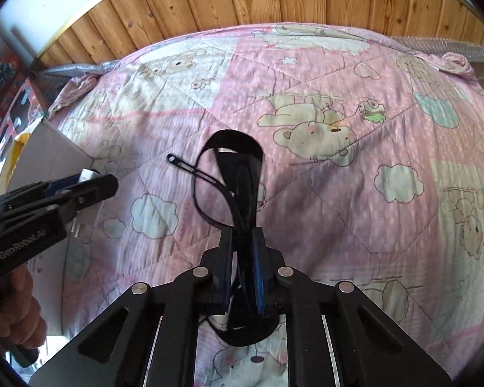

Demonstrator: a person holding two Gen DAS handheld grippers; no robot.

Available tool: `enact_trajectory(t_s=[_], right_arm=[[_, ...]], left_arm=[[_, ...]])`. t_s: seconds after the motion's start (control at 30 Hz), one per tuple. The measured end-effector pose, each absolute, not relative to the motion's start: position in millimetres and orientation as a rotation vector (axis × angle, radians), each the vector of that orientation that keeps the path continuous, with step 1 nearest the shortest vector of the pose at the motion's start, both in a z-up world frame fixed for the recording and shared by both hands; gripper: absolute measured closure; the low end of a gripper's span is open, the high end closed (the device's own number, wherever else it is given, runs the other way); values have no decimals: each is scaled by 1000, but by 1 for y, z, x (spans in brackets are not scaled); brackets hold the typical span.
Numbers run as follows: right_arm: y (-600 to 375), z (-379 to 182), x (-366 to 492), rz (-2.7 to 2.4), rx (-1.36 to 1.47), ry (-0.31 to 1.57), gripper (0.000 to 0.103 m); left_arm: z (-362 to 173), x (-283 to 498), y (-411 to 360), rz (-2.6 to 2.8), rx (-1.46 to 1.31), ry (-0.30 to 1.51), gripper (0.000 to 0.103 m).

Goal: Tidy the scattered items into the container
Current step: 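Carry the charger and glasses over the white box with both tools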

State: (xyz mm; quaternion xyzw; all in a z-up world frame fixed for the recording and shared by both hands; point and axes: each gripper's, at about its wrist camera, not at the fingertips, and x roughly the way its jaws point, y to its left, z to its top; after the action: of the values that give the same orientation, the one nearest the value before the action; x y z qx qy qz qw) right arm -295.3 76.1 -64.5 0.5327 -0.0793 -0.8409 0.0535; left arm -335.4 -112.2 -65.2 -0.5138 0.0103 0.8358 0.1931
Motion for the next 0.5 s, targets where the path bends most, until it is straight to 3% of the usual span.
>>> enact_trajectory(t_s=[0.2, 0.5], right_arm=[[101, -62, -289, -2527, 1619, -481, 92], [60, -7, -258, -2472, 1512, -457, 92]], left_arm=[[-45, -302, -141, 2367, -1456, -70, 72], [-3, -260, -185, 2457, -1456, -180, 72]])
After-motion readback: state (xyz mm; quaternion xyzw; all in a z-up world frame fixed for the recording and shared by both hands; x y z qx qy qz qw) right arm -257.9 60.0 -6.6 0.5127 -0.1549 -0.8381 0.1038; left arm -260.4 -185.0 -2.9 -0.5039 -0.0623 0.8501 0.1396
